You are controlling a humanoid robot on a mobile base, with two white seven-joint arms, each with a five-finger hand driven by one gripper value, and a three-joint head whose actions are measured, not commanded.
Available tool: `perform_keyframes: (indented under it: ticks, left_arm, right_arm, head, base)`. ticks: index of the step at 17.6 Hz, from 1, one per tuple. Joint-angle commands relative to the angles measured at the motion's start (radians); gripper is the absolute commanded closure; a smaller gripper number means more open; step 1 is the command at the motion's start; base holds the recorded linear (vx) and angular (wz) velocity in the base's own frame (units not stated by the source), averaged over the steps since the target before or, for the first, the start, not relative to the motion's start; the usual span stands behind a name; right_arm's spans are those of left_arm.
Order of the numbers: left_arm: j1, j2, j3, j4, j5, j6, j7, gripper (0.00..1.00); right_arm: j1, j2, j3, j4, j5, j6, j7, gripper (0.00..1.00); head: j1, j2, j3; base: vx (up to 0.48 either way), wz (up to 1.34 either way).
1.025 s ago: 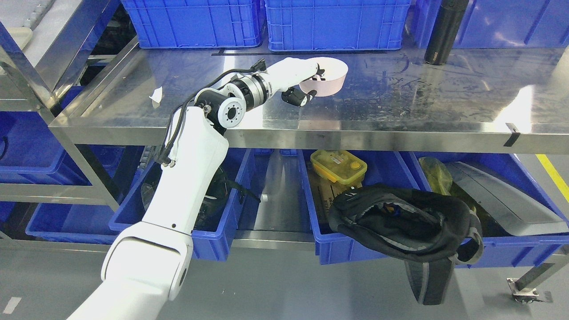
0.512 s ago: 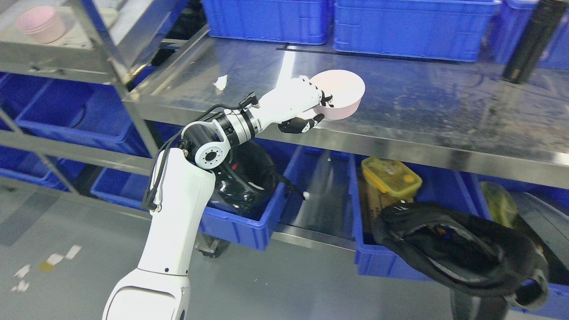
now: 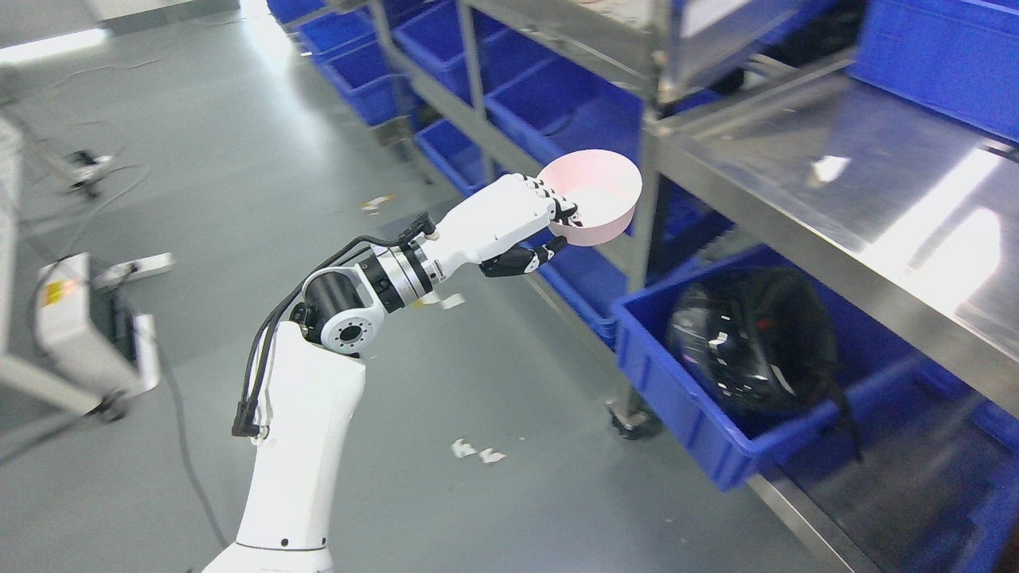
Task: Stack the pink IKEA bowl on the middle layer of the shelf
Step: 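Hold the pink bowl raised in the left hand while the robot turns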
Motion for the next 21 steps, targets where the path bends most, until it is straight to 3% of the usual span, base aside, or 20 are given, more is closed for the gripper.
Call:
perform_keyframes:
  ticks: [1, 9, 21]
  left_arm:
    - [0.041, 0.017, 0.046, -0.081, 0.032, -0.001, 0.002, 0.99]
    - [0.095, 0.017, 0.051, -0.080, 0.058, -0.001, 0.011, 0.99]
    - [0.103, 0.017, 0.058, -0.075, 0.076, -0.001, 0.011, 0.98]
  right_arm:
    - [0.016, -0.017, 0.000, -0.017, 0.001, 0.001, 0.006, 0.00]
    - [0.016, -0.017, 0.000, -0.017, 0.000, 0.001, 0.006, 0.00]
    - [0.016, -0.017, 0.000, -0.017, 0.000, 0.001, 0.006, 0.00]
  head:
    - [0.0000, 0.000, 0.000]
    - [0.0000, 0.000, 0.000]
    - [0.0000, 0.000, 0.000]
  base:
    - [0.045, 1.62]
    - [0.160, 1.09]
    - [0.385, 0.08]
